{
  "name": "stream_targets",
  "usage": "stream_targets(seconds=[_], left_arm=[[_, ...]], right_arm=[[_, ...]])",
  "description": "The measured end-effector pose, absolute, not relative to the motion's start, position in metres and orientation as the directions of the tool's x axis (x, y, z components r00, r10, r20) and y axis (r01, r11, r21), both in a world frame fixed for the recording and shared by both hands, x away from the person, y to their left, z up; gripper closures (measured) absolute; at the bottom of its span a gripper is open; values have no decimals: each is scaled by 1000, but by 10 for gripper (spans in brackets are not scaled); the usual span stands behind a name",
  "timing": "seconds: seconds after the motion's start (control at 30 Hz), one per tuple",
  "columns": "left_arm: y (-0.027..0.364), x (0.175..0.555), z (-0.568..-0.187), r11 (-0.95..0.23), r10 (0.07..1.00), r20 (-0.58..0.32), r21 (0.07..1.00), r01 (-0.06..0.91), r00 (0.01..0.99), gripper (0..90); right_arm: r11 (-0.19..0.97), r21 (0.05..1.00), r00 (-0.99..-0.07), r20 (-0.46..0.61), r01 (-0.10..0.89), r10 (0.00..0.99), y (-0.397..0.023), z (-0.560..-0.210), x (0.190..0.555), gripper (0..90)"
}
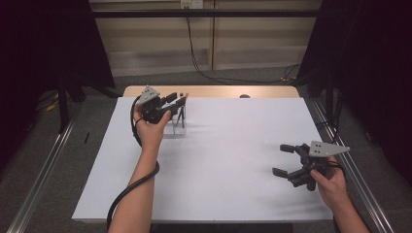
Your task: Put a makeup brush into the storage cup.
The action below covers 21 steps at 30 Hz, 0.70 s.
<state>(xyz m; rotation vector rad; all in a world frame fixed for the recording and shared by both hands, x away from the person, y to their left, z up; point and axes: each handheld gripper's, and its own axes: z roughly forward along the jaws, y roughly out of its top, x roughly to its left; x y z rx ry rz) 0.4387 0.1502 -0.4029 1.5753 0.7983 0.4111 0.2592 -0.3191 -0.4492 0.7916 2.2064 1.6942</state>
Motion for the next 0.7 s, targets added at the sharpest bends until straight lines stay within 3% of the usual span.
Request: stream_targets(seconds=[0.33, 0.7], left_arm=[[157, 430, -404, -29, 651, -189, 962, 272, 736, 217], [169, 419, -400, -16, 636, -190, 966, 259, 748, 132]], right_arm=[[181, 946, -823, 129, 269, 553, -317, -449, 259, 41], [180, 946, -819, 126, 268, 560, -319, -449, 256, 42]])
